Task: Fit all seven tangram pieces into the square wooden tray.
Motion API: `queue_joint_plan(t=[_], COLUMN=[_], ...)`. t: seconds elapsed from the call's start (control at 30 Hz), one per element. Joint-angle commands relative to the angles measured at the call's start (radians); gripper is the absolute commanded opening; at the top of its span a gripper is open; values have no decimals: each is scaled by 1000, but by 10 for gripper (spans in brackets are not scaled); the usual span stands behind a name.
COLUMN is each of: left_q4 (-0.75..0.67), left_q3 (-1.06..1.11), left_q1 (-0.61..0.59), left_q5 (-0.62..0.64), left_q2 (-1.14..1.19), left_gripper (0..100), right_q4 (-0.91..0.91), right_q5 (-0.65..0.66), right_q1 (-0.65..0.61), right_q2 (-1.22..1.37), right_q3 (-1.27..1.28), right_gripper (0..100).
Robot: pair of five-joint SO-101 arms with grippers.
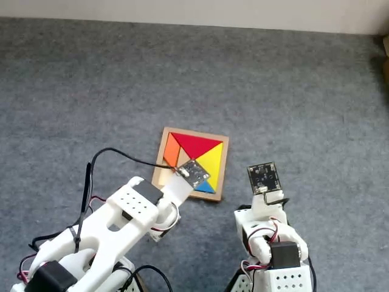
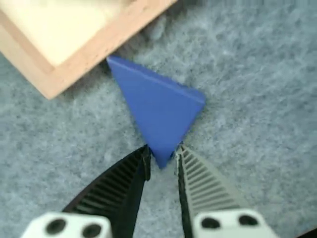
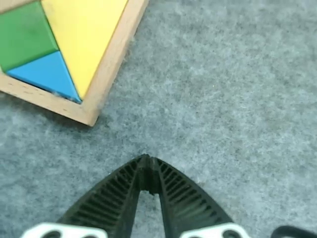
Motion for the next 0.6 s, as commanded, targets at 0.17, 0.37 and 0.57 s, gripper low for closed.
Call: queue_joint_plan(t=[0.17,0.37,0.57], left_q4=[-14,-12,80], left_q3=[-74,-142,-232], left_q1=[21,12,12], left_q5=[0,8,133], left_q2=[-12,-12,-12], left_gripper=[70,75,169], right_q4=[8,8,8], right_q5=[-3,-3,-3], right_q1=[-1,-1,-1], right_q2=[-21,-21,-21], right_q3=[150,150,150], right_gripper=[5,5,5])
